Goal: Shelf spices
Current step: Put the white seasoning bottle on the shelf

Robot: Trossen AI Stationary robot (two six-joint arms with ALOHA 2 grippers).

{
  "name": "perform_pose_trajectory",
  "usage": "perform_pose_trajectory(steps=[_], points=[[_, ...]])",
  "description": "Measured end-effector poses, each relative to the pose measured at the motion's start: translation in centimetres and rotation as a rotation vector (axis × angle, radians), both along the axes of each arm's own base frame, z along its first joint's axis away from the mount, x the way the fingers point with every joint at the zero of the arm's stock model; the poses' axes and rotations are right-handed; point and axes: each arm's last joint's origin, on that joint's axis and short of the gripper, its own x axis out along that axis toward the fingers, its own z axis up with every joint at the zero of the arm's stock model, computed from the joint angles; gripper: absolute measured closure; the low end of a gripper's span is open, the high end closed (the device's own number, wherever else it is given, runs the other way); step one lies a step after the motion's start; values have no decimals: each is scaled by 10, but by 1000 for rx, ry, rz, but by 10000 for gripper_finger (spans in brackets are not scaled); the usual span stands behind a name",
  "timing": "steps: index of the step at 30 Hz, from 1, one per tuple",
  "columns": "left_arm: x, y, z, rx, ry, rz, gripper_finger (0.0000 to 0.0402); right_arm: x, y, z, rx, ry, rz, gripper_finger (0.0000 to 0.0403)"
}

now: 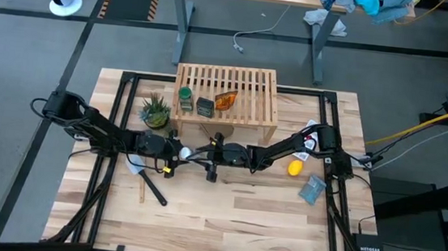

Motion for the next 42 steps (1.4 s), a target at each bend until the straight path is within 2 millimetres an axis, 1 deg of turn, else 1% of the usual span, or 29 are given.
perform_pose_trajectory(steps=[5,9,14,19,26,31,36,42], points=[[0,0,0,1,-1,2,221,0,-1,0,-4,3,-13,143],[0,0,0,1,-1,3,221,-1,0,-1,11,10,-18,135],[0,0,1,18,-6,-6,221,-2,0,-6,78,54,-18,134],[0,0,3,18,-18,-7,221,-4,0,-11,81,110,-20,134],[0,0,10,41,-54,-16,222,-4,1,-11,113,106,-29,134],[-1,0,15,67,-78,-23,222,-5,9,-11,137,108,4,134],[-2,2,19,98,-92,18,222,-6,17,-12,119,112,-2,134],[-3,2,18,109,-77,28,222,-6,15,-11,99,100,-44,134]])
